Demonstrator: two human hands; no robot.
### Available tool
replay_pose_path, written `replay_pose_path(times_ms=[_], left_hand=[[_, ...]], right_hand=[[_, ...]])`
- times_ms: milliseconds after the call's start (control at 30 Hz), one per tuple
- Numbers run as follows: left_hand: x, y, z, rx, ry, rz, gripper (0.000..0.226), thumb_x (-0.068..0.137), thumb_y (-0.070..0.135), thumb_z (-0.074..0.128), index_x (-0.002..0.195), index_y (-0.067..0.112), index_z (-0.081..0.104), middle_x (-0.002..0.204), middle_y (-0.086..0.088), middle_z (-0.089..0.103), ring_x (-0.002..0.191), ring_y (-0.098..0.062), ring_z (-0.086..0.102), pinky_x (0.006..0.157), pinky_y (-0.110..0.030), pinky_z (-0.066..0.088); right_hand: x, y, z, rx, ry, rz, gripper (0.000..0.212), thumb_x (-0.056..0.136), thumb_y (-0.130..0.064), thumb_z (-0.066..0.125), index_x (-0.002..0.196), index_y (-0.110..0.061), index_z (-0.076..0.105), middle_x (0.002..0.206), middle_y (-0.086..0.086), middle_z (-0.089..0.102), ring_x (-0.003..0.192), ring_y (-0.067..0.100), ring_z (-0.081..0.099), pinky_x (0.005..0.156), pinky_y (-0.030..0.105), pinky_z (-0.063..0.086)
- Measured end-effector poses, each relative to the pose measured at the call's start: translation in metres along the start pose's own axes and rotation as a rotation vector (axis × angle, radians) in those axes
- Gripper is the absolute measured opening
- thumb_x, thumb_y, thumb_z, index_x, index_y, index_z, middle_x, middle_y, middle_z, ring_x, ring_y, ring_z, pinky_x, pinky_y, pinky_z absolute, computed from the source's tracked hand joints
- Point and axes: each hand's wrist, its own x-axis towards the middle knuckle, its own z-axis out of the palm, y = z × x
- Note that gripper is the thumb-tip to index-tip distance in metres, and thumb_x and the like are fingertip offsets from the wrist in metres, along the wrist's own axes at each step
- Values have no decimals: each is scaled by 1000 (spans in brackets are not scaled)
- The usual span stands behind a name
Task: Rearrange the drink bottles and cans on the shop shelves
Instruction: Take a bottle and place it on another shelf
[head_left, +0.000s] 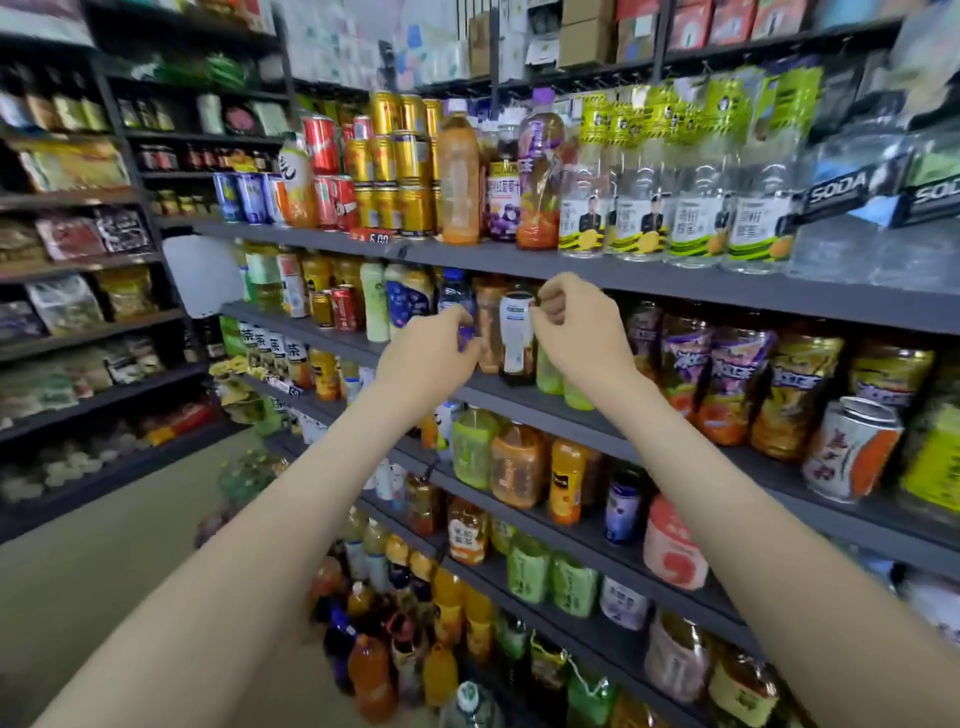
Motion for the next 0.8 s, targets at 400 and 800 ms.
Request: replay_pose_path(times_ms=[400,800], left_hand=[[138,-176,14,-48,126,-44,31,95,34,48,121,18,53,104,-6,67,80,-26,63,68,-37,54],[291,-267,22,-152,192,162,34,95,28,51,126,16,51,117,-4,62,106,-23,58,84,-41,51]], right_hand=[[161,-4,146,41,52,26,37,91,-22,58,124,-8,45,114,7,51,102,20,51,77,28,39],[308,5,231,30,308,241,85,78,-35,72,140,-1,25,140,16,41,126,31,44,100,41,43]])
